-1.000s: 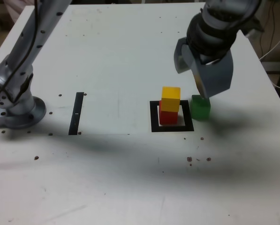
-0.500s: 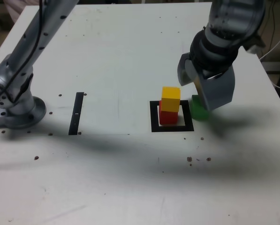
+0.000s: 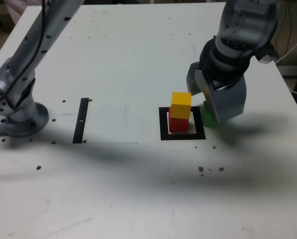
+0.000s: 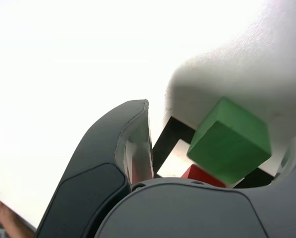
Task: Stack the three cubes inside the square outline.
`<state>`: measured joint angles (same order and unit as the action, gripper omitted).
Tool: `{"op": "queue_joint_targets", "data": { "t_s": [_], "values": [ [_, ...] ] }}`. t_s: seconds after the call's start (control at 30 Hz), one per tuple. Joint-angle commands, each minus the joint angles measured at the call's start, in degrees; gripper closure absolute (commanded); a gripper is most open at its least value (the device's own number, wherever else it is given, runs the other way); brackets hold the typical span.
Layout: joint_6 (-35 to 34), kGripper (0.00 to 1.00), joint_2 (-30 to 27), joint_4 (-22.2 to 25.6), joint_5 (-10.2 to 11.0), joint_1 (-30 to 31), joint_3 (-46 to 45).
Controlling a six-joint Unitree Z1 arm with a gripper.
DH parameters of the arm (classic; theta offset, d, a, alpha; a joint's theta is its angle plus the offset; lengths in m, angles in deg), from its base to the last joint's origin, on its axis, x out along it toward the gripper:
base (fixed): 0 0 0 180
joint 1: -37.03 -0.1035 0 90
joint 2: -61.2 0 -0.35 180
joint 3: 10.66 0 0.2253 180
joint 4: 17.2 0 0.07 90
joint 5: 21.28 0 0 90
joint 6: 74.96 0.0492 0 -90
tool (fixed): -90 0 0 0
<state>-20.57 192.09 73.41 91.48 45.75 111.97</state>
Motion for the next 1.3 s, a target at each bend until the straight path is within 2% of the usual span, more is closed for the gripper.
{"op": "queue_joint_targets", "data": {
  "t_s": [0.0,0.5,0.73,1.27],
  "values": [
    [0.2,0.09,-0.2,-1.2,0.2,0.2,-0.6],
    [2.4,0.18,-1.2,-2.7,0.2,0.5,-3.1],
    [3.2,0.35,-1.2,-4.2,0.0,0.6,-3.6],
    [3.5,0.66,-1.4,-5.9,0.1,0.6,-4.9]
  ]
}}
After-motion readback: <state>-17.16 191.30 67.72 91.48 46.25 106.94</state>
